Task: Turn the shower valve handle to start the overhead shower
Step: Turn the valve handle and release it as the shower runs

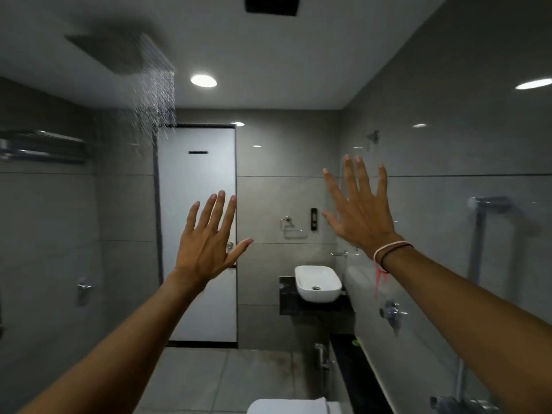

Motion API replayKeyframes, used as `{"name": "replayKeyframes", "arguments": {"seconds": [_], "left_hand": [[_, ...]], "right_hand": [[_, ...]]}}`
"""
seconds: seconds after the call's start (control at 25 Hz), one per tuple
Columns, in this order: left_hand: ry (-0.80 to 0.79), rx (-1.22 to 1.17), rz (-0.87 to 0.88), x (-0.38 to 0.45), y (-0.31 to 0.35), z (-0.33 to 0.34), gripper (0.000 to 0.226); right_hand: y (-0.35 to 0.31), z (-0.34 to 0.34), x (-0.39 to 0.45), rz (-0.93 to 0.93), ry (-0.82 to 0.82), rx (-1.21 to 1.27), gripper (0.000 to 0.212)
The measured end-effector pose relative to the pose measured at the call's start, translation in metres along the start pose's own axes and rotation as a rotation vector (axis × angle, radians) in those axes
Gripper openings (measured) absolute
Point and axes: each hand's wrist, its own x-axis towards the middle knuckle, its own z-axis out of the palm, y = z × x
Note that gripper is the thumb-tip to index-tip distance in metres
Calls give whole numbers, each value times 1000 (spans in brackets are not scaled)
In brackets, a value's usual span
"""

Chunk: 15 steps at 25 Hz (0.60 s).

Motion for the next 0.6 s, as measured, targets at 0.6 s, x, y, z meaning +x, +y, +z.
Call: {"name": "replayKeyframes", "arguments": {"seconds": [0.6], "left_hand": [[-8, 369, -266, -66, -180, -106, 94]], "right_hand": [[-167, -53, 95, -92, 116, 347, 100]]}}
